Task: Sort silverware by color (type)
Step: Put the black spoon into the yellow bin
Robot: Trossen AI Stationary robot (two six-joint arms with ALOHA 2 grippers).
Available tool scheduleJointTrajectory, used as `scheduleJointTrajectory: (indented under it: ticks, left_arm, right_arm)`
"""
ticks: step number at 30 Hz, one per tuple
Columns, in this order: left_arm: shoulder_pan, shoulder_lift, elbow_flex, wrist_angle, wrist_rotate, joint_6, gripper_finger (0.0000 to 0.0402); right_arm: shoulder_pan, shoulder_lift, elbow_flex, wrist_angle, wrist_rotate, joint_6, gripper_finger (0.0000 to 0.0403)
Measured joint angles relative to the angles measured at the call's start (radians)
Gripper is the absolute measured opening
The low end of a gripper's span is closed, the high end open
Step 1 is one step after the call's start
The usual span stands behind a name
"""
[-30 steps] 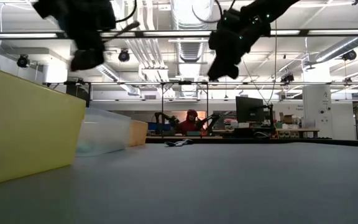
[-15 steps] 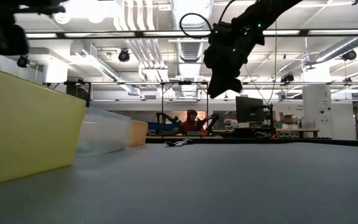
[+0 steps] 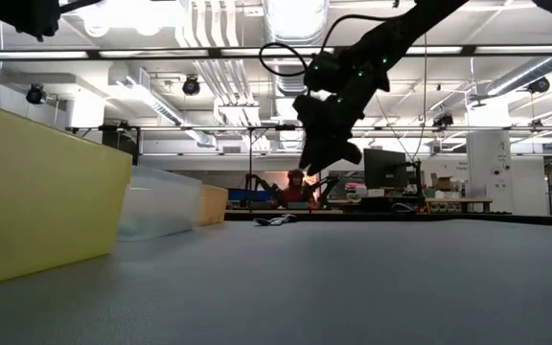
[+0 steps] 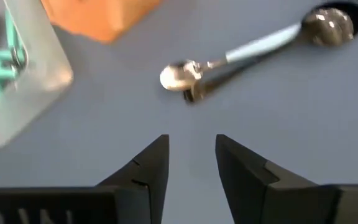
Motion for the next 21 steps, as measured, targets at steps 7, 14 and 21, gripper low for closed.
scheduleJointTrajectory:
  ticks: [7,14,21]
  left_arm:
    - [-0.001,0.025,0.000,0.030,-0.056,-0.011,0.0097]
    - [0.013,0.001,0.000,0.006,-0.201,-0.012,0.0119]
    - [0.052,-0.047,0.000,-0.086,-0.352,-0.012,0.0120]
  right_arm:
    - [0.000,0.074,0.000,0.210,0.001,0.183,0.0132]
    - [-0.004,0.193,0.000,0.309,0.104,0.386,0.0134]
    - [-0.012,0.298,0.088,0.305,0.137,0.430,0.0134]
